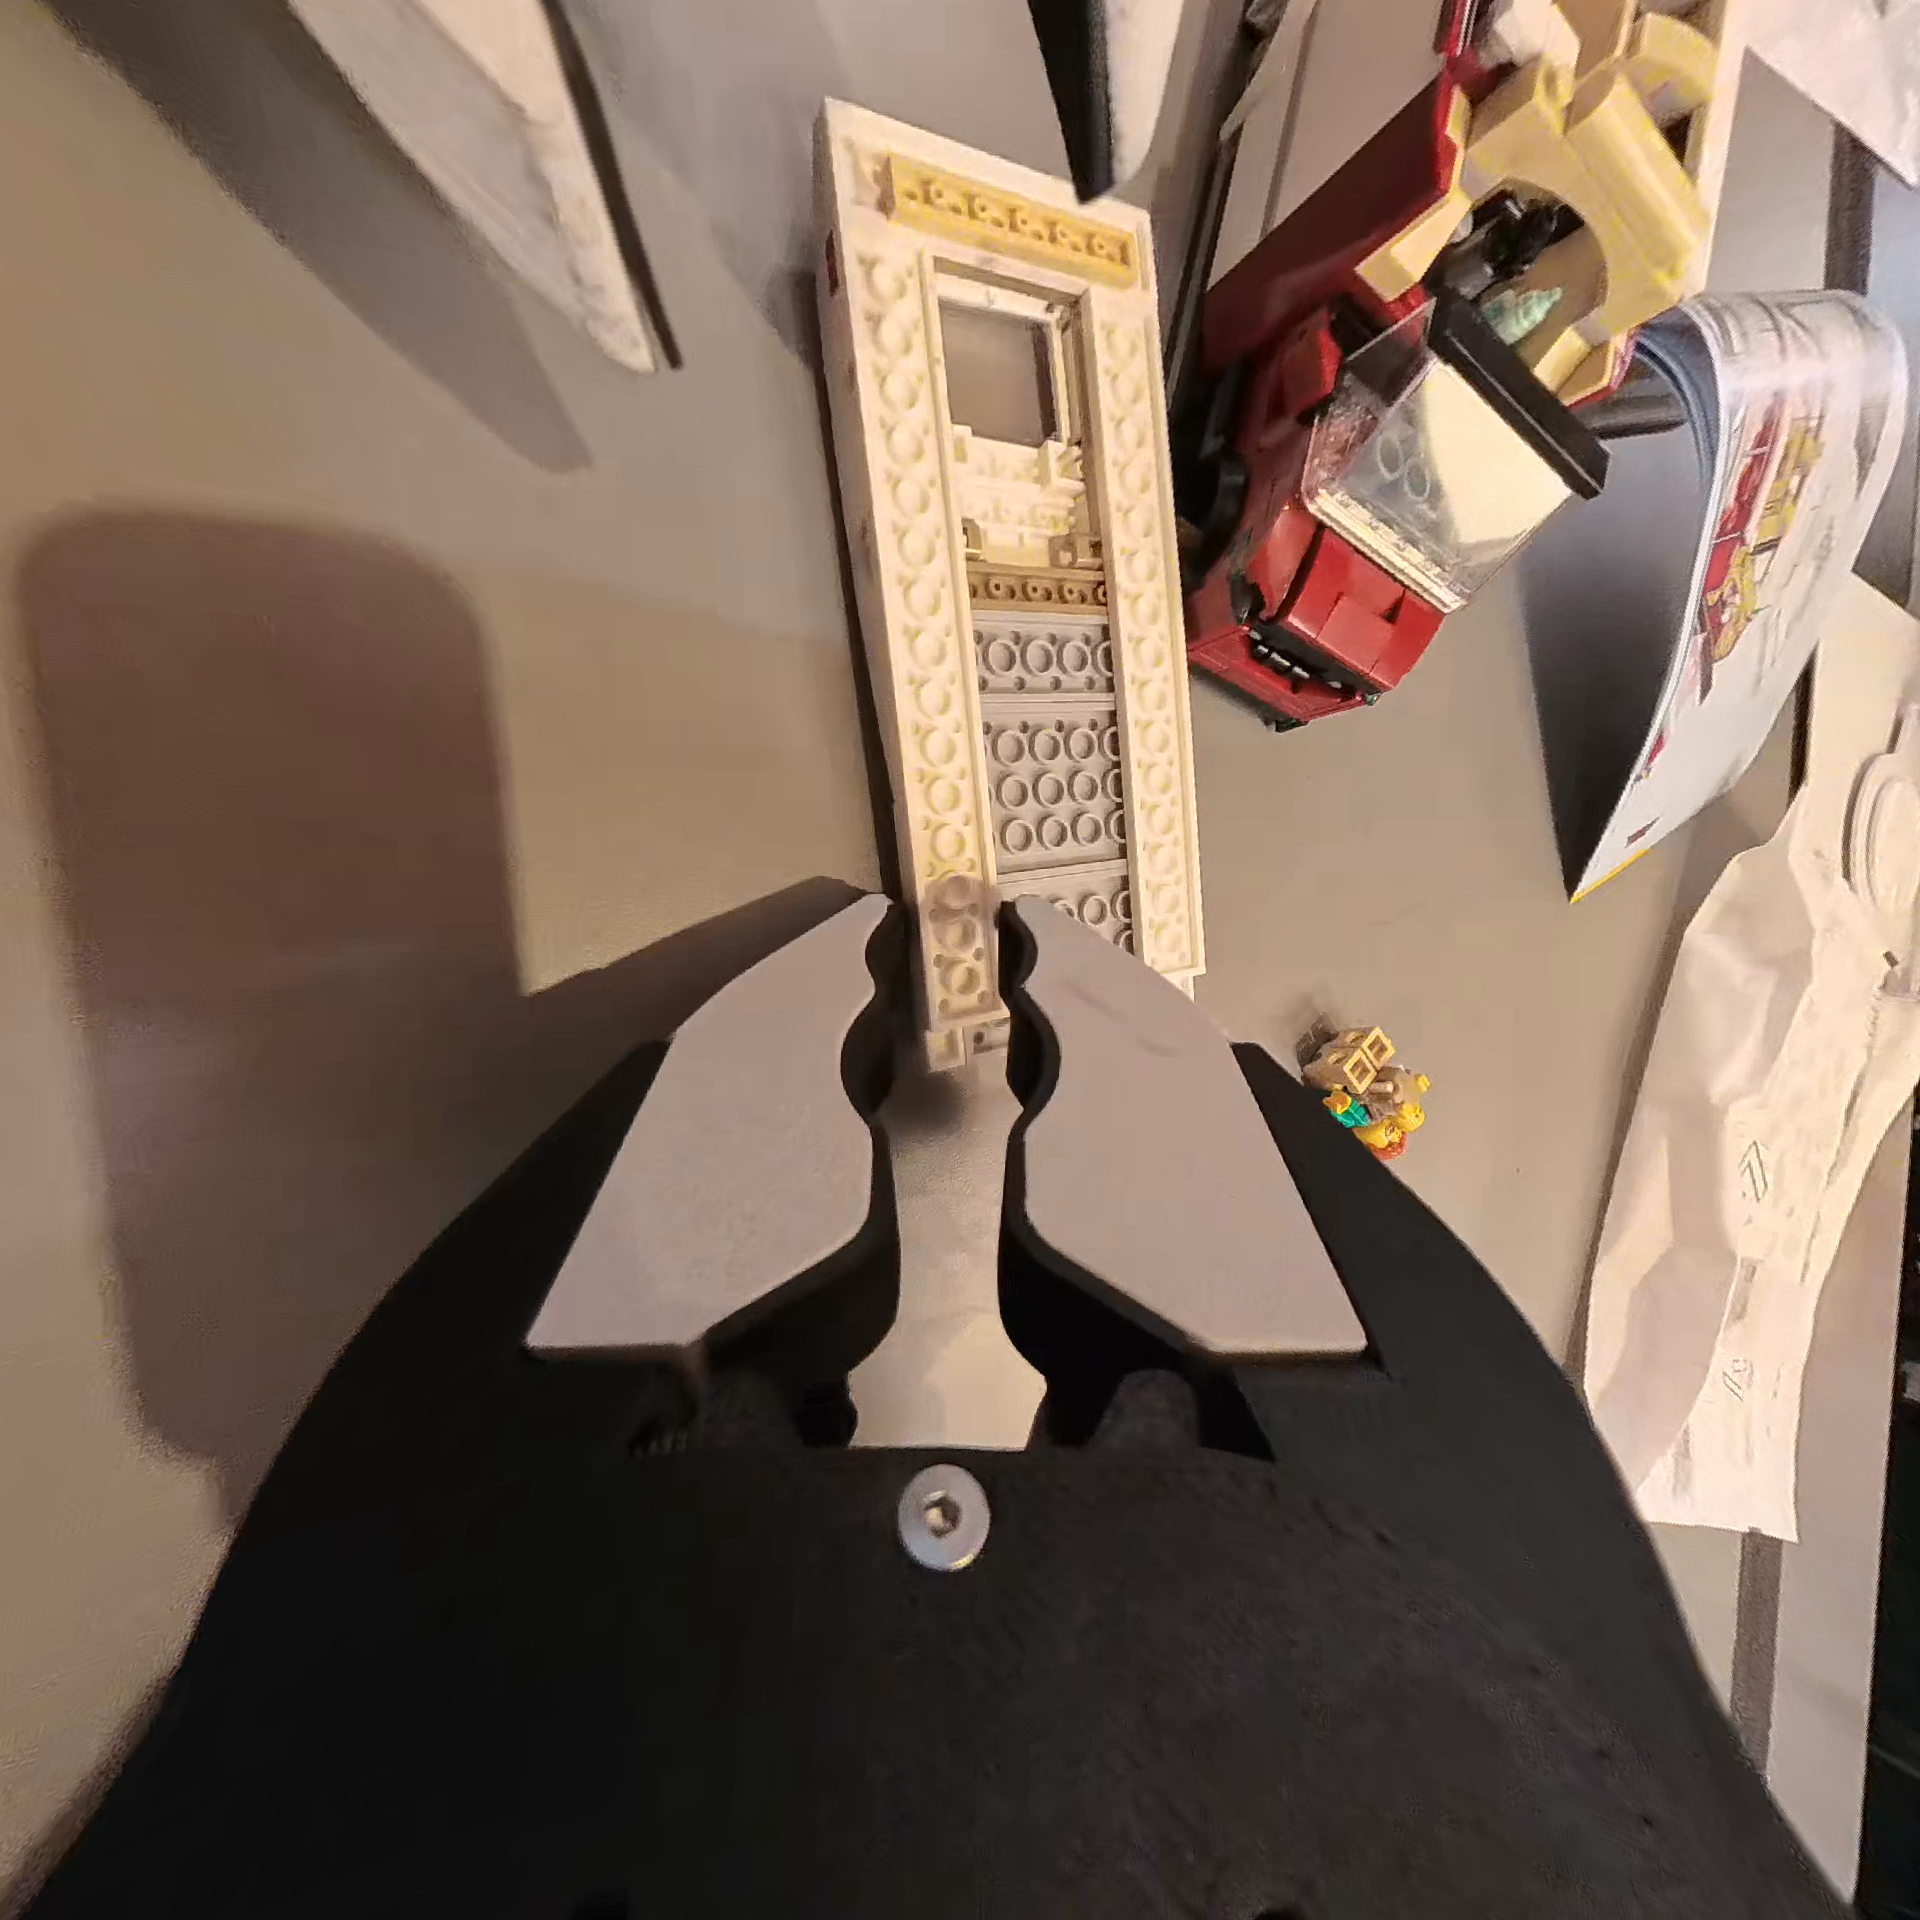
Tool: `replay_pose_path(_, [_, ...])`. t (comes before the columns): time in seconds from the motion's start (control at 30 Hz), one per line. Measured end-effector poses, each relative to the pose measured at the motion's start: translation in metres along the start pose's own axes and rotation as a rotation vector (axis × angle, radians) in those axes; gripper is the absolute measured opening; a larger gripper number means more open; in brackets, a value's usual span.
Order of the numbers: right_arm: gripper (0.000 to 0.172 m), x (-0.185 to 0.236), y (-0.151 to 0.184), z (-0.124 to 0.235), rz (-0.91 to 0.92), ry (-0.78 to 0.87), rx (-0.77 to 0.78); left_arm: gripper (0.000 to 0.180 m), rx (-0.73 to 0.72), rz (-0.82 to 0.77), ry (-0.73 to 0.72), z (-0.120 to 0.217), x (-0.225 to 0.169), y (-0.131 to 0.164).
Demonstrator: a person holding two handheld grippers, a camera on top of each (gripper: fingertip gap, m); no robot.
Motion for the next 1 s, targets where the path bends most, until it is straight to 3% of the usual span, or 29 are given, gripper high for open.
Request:
replay_pose_path(0.07, [0.016,-0.001,-0.002,0.002,-0.013,-0.022,0.018,0.048,-0.009,-0.074,0.011,-0.002,-0.002,0.001])
replay_pose_path(0.4, [0.016,-0.004,-0.019,0.037,-0.187,-0.15,-0.077,0.052,0.223,-0.435,-0.07,-0.021,-0.01,0.002])
replay_pose_path(0.5, [0.016,-0.008,-0.021,0.044,-0.251,-0.186,-0.132,0.042,0.266,-0.513,-0.094,-0.025,-0.012,0.003])
replay_pose_path(0.6, [0.016,-0.011,-0.021,0.05,-0.282,-0.209,-0.19,0.016,0.284,-0.56,-0.135,-0.027,-0.011,0.002])
replay_pose_path(0.7, [0.017,-0.013,-0.017,0.058,-0.256,-0.2,-0.247,0.015,0.274,-0.431,-0.085,-0.025,-0.005,-0.004])
replay_pose_path(0.83, [0.04,-0.021,-0.009,0.074,-0.235,-0.128,-0.322,0.015,0.245,-0.149,0.001,-0.018,0.013,-0.009])
replay_pose_path(1.0, [0.04,-0.036,-0.004,0.083,-0.239,-0.046,-0.404,0.015,0.152,0.186,0.212,-0.013,0.033,-0.014])
Point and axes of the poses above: each gripper's, where its closed fingertips meet, z back along the fingers, y out of its underside, x = y × z across the jaws, the point moved 10 cm from there along z, back along the fingers, and after that the axes turned 8 degrees about -y, right-handed, at the moved point
